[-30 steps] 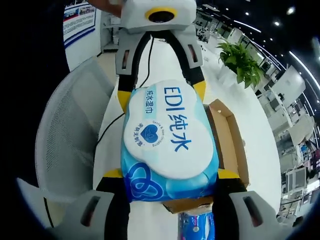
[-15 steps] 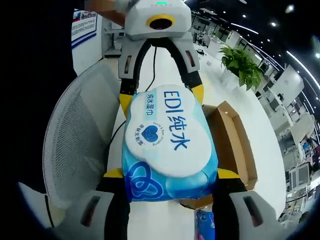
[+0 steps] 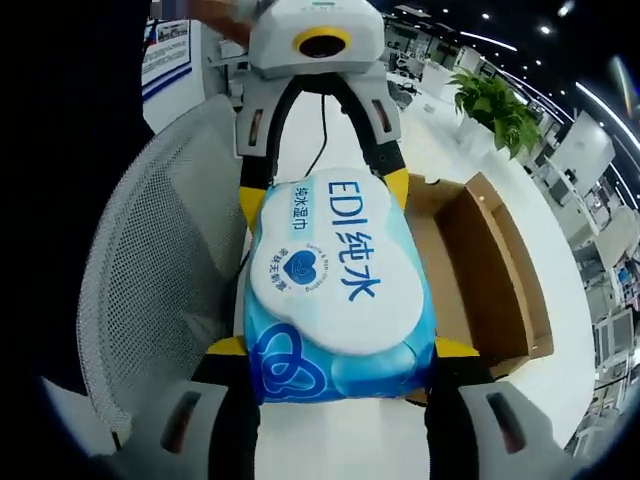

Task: Operate the shoe box by opening the lid, removing the specified soft item, and placing it in the target area until the item is outside and the box remains undamaged.

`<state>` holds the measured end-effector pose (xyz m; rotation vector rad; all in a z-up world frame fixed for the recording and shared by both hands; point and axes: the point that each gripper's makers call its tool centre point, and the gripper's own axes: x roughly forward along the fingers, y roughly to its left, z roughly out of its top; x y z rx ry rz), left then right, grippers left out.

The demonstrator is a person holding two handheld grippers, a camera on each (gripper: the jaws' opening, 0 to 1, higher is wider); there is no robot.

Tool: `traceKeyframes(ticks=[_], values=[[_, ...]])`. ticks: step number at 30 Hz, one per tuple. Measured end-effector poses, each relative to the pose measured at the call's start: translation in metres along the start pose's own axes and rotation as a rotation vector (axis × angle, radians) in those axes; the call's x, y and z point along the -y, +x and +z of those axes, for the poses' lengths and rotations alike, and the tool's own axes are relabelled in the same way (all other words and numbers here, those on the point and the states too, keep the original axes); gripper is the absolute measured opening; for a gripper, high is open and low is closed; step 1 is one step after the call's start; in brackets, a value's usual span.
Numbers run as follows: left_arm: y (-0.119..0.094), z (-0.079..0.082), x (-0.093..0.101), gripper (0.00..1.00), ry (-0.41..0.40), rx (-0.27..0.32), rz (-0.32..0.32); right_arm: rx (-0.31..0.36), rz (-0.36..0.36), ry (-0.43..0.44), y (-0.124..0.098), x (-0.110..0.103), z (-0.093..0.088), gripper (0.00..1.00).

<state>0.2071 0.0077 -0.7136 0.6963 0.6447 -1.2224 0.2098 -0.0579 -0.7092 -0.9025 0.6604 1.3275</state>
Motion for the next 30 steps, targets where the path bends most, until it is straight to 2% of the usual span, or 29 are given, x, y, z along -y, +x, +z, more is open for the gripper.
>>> traceKeyframes(ticks=[7, 13, 24, 30], values=[[0.012, -0.006, -0.002, 0.67, -0.01, -0.008, -0.022, -0.012, 0.016, 0.015, 0.01, 0.001, -0.009, 0.64], [0.039, -0.021, -0.002, 0.67, -0.005, -0.022, -0.046, -0.046, 0.028, 0.032, 0.036, 0.0, -0.031, 0.64], [0.065, -0.039, 0.006, 0.67, -0.021, -0.037, -0.095, -0.063, 0.058, 0.064, 0.058, -0.009, -0.051, 0.64], [0.076, -0.042, 0.005, 0.67, -0.014, -0.047, -0.101, -0.077, 0.054, 0.069, 0.064, -0.008, -0.059, 0.64]])
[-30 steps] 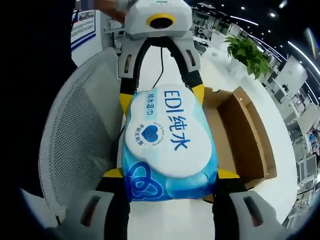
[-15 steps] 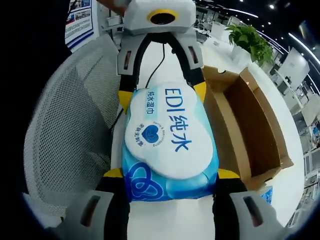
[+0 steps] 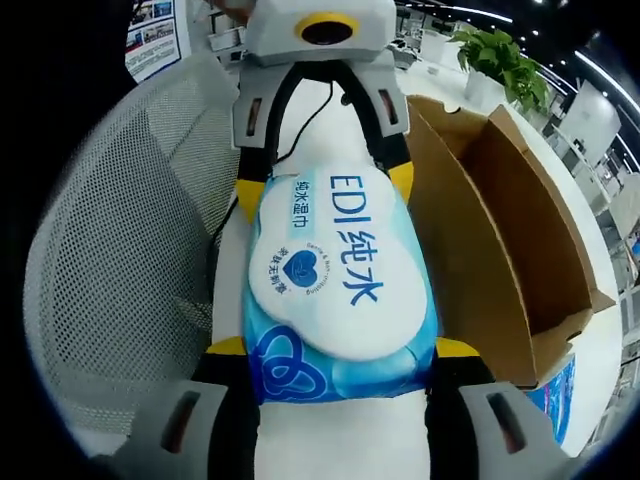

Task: Operate the shoe box by opening the lid, removing the specified soft item, and placing it in the target area until the item is outside and the box remains undamaged.

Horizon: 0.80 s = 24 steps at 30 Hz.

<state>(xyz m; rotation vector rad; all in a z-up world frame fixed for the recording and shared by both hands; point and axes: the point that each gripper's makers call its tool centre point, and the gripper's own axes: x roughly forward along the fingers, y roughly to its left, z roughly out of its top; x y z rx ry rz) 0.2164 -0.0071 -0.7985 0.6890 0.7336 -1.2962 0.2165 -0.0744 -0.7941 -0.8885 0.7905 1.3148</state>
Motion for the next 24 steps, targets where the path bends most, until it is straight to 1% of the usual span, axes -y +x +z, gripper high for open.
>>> traceKeyframes(ticks=[2, 3, 8, 12, 14, 17, 19, 24], values=[[0.004, 0.0, 0.0, 0.67, 0.003, -0.007, -0.004, -0.023, 0.002, 0.003, 0.003, 0.001, -0.004, 0.64], [0.006, -0.001, 0.0, 0.67, -0.003, -0.011, -0.017, -0.035, 0.012, 0.004, 0.003, 0.0, -0.006, 0.64], [0.01, 0.0, -0.001, 0.68, 0.001, -0.009, -0.021, -0.025, 0.006, 0.01, 0.004, 0.002, -0.011, 0.64], [0.019, -0.003, 0.0, 0.68, -0.002, -0.026, -0.046, -0.023, 0.004, 0.019, 0.01, 0.0, -0.017, 0.64], [0.022, -0.004, 0.0, 0.68, 0.002, -0.036, -0.043, -0.018, -0.013, 0.011, 0.013, 0.0, -0.02, 0.64], [0.024, -0.006, 0.002, 0.68, -0.003, -0.043, -0.041, -0.027, -0.017, 0.0, 0.015, -0.001, -0.022, 0.65], [0.024, -0.003, 0.001, 0.69, -0.01, -0.026, -0.038, -0.047, -0.019, -0.001, 0.015, 0.0, -0.025, 0.65], [0.026, -0.001, 0.0, 0.71, -0.026, -0.012, -0.036, -0.064, -0.019, -0.011, 0.013, 0.003, -0.029, 0.66]])
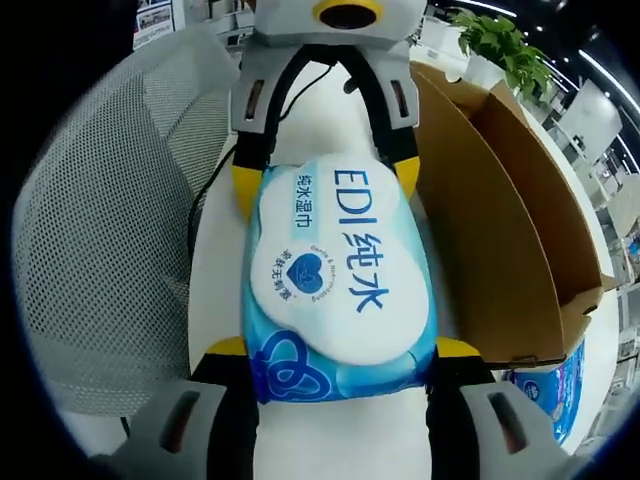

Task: Operate the shoe box by opening the lid, removing the specified soft item, and placing it in the target area until the item is outside and the box remains undamaged.

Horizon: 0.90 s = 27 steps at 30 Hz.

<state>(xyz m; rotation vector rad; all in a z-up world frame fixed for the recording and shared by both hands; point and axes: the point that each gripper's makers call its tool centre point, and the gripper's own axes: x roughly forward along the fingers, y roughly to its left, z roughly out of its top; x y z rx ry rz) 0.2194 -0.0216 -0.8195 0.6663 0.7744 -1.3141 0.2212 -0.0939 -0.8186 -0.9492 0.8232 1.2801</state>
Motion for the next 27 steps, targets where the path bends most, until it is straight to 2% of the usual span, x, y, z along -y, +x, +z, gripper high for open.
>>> traceKeyframes(ticks=[8, 21, 25, 27], values=[[0.002, 0.0, 0.0, 0.72, -0.001, -0.034, 0.005, -0.033, 0.015, 0.019, -0.001, 0.0, -0.003, 0.66], [0.001, 0.001, -0.002, 0.73, 0.01, -0.019, 0.002, -0.034, 0.012, 0.047, -0.012, 0.002, -0.004, 0.65], [-0.006, 0.004, -0.003, 0.74, 0.031, 0.006, 0.007, -0.056, 0.044, 0.089, -0.019, 0.001, -0.01, 0.66], [-0.011, 0.004, -0.006, 0.76, 0.027, 0.006, 0.012, -0.061, 0.033, 0.09, -0.023, 0.004, -0.011, 0.66]])
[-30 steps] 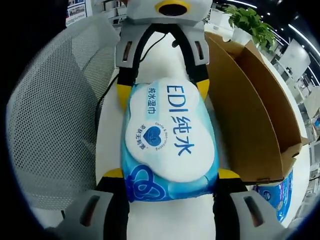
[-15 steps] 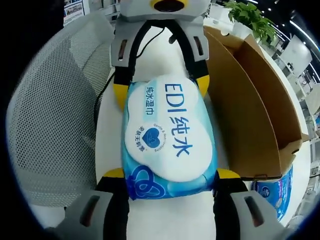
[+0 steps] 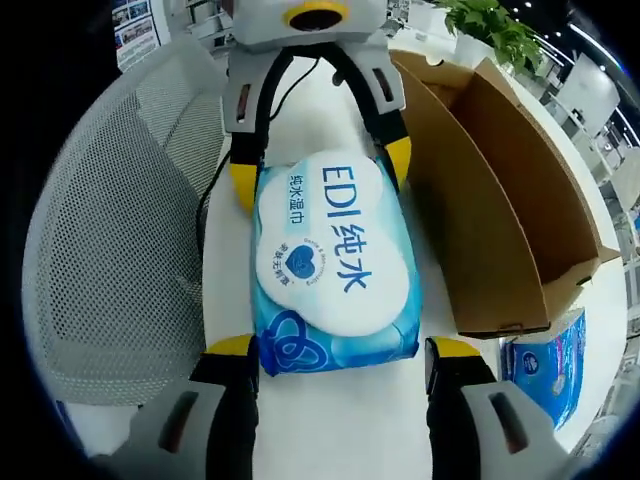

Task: Operate the shoe box by opening the lid, removing the specified soft item, and placing it in the target area until the item is outside and the box remains undamaged.

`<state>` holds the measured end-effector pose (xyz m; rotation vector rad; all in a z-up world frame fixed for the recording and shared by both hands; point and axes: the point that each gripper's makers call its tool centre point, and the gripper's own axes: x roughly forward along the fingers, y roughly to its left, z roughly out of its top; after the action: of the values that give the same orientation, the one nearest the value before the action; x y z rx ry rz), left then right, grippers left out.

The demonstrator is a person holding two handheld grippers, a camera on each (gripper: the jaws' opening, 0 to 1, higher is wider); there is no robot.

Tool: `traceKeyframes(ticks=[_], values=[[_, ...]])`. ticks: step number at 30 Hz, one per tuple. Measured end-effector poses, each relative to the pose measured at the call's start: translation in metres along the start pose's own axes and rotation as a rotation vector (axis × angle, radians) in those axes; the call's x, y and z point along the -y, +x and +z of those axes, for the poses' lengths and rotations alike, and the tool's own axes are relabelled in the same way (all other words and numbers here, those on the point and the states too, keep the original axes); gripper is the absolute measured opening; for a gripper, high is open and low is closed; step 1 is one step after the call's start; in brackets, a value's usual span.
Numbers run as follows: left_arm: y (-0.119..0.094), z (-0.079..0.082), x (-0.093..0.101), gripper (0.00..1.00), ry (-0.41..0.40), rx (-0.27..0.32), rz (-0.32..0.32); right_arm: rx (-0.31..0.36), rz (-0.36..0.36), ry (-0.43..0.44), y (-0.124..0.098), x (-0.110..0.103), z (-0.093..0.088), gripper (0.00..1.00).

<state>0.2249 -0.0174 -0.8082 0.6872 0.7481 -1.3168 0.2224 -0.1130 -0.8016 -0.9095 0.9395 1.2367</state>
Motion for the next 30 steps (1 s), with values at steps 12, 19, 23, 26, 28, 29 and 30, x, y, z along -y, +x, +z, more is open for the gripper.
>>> traceKeyframes(ticks=[12, 19, 23, 26, 28, 29, 30], values=[[-0.044, 0.02, 0.014, 0.82, -0.113, 0.164, 0.036, -0.016, -0.032, 0.006, -0.024, -0.003, 0.019, 0.73], [-0.076, 0.016, 0.028, 0.82, -0.115, 0.207, 0.071, -0.042, -0.034, -0.038, -0.023, -0.01, 0.035, 0.73], [-0.104, 0.022, 0.009, 0.85, -0.142, 0.281, 0.228, -0.089, -0.063, -0.085, -0.023, -0.009, 0.039, 0.71], [-0.13, 0.034, 0.008, 0.82, -0.22, 0.362, 0.249, -0.075, -0.054, -0.091, -0.021, -0.012, 0.05, 0.71], [-0.14, 0.036, 0.009, 0.85, -0.225, 0.37, 0.264, -0.082, -0.051, -0.099, -0.019, -0.011, 0.052, 0.69], [-0.148, 0.039, 0.011, 0.87, -0.231, 0.388, 0.27, -0.082, -0.051, -0.099, -0.018, -0.011, 0.053, 0.69], [-0.154, 0.043, 0.014, 0.88, -0.257, 0.409, 0.264, -0.08, -0.047, -0.096, -0.017, -0.01, 0.055, 0.68]])
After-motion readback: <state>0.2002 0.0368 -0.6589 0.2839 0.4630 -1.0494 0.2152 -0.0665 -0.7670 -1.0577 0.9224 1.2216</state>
